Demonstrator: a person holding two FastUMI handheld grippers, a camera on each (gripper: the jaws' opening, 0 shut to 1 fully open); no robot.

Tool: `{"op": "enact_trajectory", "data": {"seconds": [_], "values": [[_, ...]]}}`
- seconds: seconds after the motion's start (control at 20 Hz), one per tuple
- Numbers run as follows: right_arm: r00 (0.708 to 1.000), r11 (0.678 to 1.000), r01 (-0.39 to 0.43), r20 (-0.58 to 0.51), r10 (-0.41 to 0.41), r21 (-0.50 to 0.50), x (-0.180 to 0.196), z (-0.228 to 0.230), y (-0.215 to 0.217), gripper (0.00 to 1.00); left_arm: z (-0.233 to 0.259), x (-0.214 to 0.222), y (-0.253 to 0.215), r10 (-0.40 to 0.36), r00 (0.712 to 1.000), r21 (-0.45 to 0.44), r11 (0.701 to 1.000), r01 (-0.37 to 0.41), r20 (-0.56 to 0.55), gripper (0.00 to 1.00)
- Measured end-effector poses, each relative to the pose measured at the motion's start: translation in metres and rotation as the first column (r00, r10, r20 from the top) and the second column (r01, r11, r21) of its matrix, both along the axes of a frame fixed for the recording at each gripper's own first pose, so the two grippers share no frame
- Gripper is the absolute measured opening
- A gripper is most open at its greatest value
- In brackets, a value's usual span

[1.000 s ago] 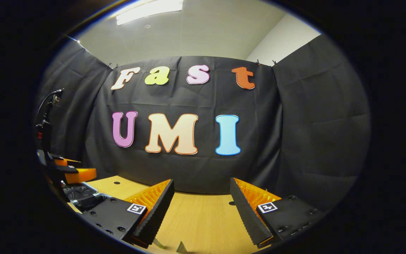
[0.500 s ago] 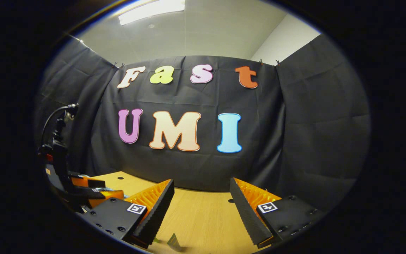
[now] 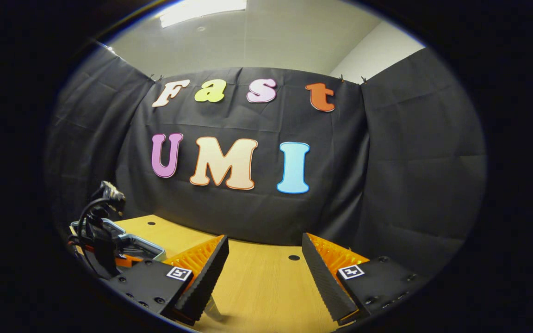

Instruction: First open the suitcase, pack the skin care products into it, and then close the suitcase.

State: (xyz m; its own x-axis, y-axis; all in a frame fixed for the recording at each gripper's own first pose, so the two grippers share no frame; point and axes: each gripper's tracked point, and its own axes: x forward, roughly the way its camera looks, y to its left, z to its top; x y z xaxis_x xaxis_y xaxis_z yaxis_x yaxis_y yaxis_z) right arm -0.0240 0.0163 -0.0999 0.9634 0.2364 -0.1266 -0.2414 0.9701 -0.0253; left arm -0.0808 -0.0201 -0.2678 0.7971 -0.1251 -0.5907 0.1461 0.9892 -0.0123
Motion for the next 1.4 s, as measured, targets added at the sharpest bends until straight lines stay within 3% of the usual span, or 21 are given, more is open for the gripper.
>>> {"op": "enact_trajectory", "data": {"seconds": [0.2,0.4,0.5,0.85,1.05,1.4], "values": [[1.000,1.000,-0.005,-0.016,0.005,-0.009,-0.003,-0.007,-0.003,0.99,-0.034,-0.007,-0.006,-0.005,0.997,0.001,1.000,0.005,-0.073,0.92],[0.999,1.000,-0.010,-0.031,0.009,-0.021,-0.005,-0.013,-0.004,0.99,-0.067,-0.014,-0.012,-0.006,0.989,-0.008,1.000,0.005,-0.149,0.79],[0.999,0.999,-0.013,-0.035,0.012,-0.030,-0.006,-0.016,-0.005,1.00,-0.081,-0.015,-0.014,-0.004,0.984,-0.002,1.000,0.004,-0.180,0.69],[0.998,0.999,-0.018,-0.060,0.015,-0.044,-0.010,-0.028,-0.008,1.00,-0.112,-0.010,-0.012,-0.003,0.968,0.012,1.000,0.006,-0.250,0.18],[0.996,0.998,-0.044,-0.079,0.041,-0.041,-0.012,-0.040,0.001,0.99,-0.099,-0.009,-0.008,0.012,0.966,-0.026,0.999,-0.019,-0.257,0.06],[0.981,0.989,-0.145,-0.132,0.140,-0.023,-0.020,-0.085,0.045,0.99,-0.039,-0.005,-0.004,-0.009,0.979,-0.033,0.999,0.002,-0.204,0.06]]}}
